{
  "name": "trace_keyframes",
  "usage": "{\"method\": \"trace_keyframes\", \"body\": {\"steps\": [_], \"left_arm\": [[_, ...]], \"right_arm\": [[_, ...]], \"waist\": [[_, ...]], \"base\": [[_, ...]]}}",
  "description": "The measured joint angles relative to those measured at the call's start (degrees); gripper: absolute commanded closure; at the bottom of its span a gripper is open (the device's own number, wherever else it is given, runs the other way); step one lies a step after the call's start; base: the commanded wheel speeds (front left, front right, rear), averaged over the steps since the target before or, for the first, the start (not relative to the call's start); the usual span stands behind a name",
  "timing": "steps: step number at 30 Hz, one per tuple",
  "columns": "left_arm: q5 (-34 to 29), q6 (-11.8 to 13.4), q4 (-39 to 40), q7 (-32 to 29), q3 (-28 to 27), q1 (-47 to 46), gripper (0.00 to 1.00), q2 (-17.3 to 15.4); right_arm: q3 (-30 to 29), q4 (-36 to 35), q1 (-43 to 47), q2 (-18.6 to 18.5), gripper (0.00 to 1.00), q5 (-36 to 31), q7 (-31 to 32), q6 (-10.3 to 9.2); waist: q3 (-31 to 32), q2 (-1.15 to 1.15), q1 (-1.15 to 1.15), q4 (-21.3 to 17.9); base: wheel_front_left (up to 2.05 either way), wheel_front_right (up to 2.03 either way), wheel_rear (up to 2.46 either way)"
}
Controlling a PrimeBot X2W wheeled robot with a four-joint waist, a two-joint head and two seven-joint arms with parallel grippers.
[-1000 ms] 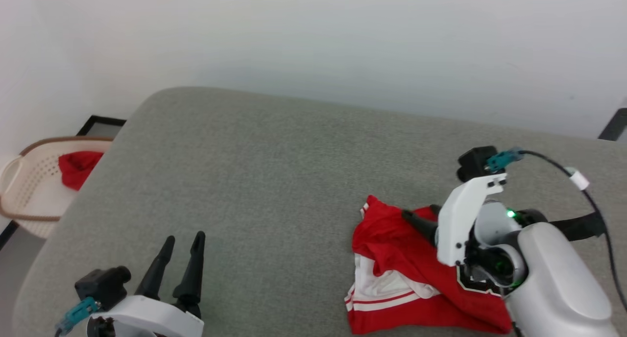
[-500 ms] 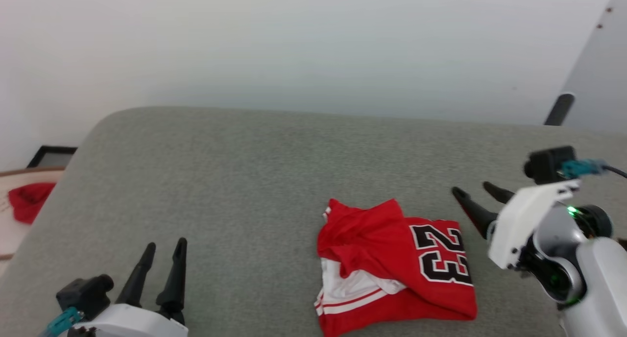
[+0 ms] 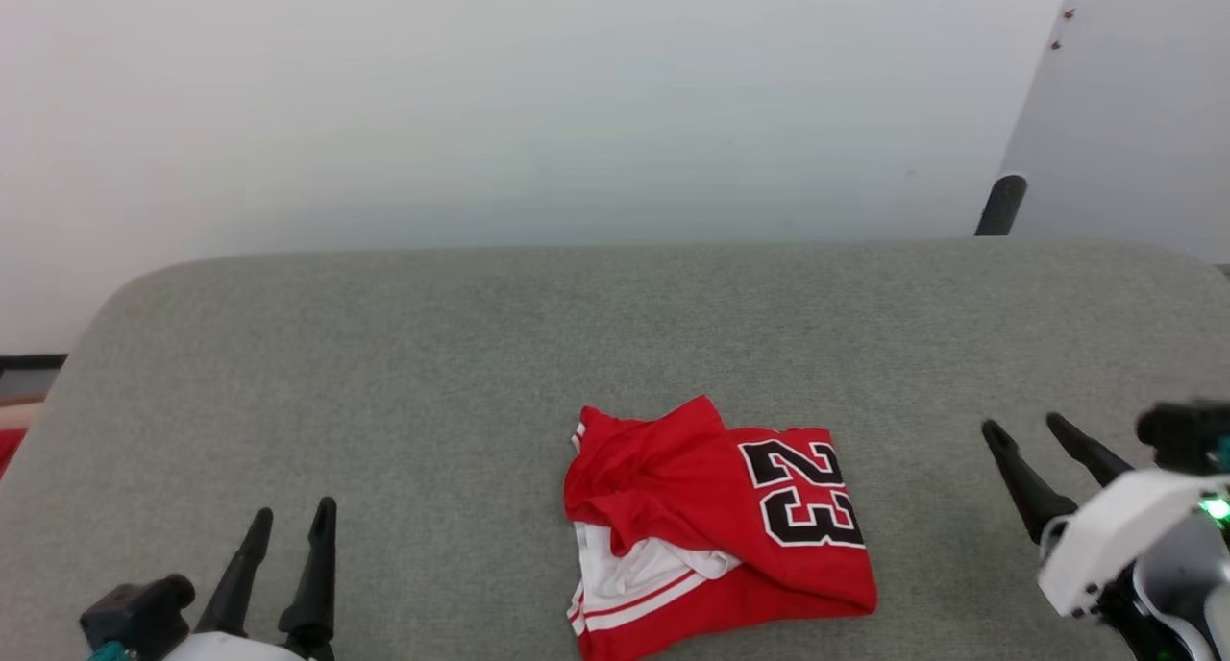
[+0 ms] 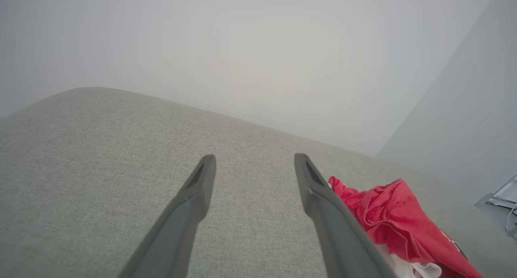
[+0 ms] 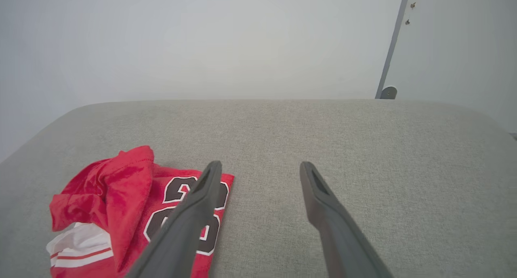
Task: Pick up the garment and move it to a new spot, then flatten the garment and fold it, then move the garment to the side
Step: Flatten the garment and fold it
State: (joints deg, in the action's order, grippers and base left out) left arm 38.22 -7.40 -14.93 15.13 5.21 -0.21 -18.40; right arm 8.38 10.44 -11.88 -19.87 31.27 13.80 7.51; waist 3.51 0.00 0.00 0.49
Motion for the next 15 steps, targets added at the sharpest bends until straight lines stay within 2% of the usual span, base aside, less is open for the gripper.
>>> {"method": "trace_keyframes", "body": {"steps": [15], "left_arm": [[-1.9,0.0,1.5,0.0,-3.1,2.6,0.0,0.0]], "right_arm": [[-6.7,-0.7,8.7,0.2,0.0,0.8,-4.4,0.0]], "waist": [[1.8,0.0,0.0,-0.2]], "base": [[0.0,0.0,0.0]]}}
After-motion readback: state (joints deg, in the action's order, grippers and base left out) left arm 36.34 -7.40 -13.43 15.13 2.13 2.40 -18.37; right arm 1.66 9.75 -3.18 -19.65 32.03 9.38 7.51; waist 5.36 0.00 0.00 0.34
